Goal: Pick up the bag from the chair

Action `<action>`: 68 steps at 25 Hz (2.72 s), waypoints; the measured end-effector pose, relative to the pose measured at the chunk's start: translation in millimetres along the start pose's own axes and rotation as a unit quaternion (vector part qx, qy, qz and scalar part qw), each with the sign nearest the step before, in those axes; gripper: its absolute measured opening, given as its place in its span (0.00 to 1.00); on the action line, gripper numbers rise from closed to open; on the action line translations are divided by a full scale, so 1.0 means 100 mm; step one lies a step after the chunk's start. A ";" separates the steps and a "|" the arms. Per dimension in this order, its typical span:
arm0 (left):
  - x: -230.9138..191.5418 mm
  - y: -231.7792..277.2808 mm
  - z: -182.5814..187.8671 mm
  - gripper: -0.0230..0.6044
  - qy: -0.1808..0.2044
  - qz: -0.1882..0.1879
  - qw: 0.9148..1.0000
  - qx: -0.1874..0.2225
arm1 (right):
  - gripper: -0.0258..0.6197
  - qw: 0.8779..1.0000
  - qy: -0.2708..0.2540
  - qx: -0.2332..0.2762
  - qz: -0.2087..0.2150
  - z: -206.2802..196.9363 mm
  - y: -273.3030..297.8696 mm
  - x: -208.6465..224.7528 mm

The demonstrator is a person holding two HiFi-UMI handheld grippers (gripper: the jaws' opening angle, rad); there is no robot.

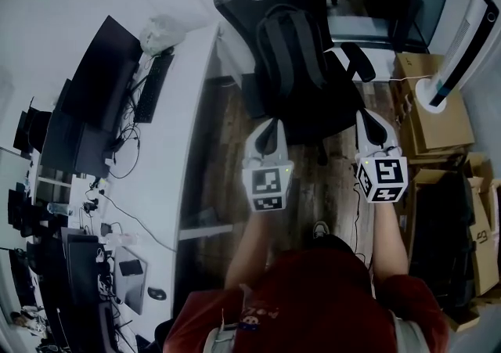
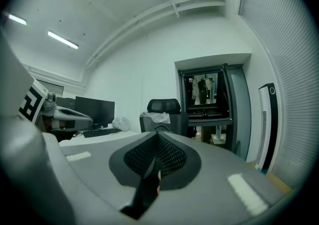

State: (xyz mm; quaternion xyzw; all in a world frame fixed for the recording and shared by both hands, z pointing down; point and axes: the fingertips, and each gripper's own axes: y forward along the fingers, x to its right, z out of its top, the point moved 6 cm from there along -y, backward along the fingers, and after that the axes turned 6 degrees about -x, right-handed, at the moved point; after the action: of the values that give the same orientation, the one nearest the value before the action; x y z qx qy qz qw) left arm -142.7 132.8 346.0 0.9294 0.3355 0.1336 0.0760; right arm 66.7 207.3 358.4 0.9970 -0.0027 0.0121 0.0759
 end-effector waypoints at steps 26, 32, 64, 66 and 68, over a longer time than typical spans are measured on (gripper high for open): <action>-1.27 1.89 0.14 0.03 -0.030 0.003 0.999 0.010 | 0.04 0.999 -0.046 -0.018 0.013 0.42 2.30 0.20; -1.75 2.51 0.07 0.03 -0.042 -0.002 0.999 -0.004 | 0.04 0.998 -0.049 -0.035 0.017 0.49 3.08 0.17; -2.46 4.55 0.12 0.03 -0.033 0.007 0.999 -0.031 | 0.04 0.995 -0.056 -0.071 0.043 0.48 5.19 0.86; -2.45 4.70 0.13 0.03 -0.030 0.016 0.999 -0.040 | 0.04 0.994 -0.054 -0.072 0.054 0.48 5.36 0.99; -2.43 4.84 0.12 0.05 -0.028 0.027 0.998 -0.050 | 0.04 0.994 -0.052 -0.075 0.066 0.45 5.52 1.11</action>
State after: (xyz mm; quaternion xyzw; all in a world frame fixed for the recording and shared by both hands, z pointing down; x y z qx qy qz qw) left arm -26.7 -393.8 398.3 0.9366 0.3008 0.1262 0.1280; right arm 174.7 -345.4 399.8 0.9854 -0.0730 -0.0350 0.1495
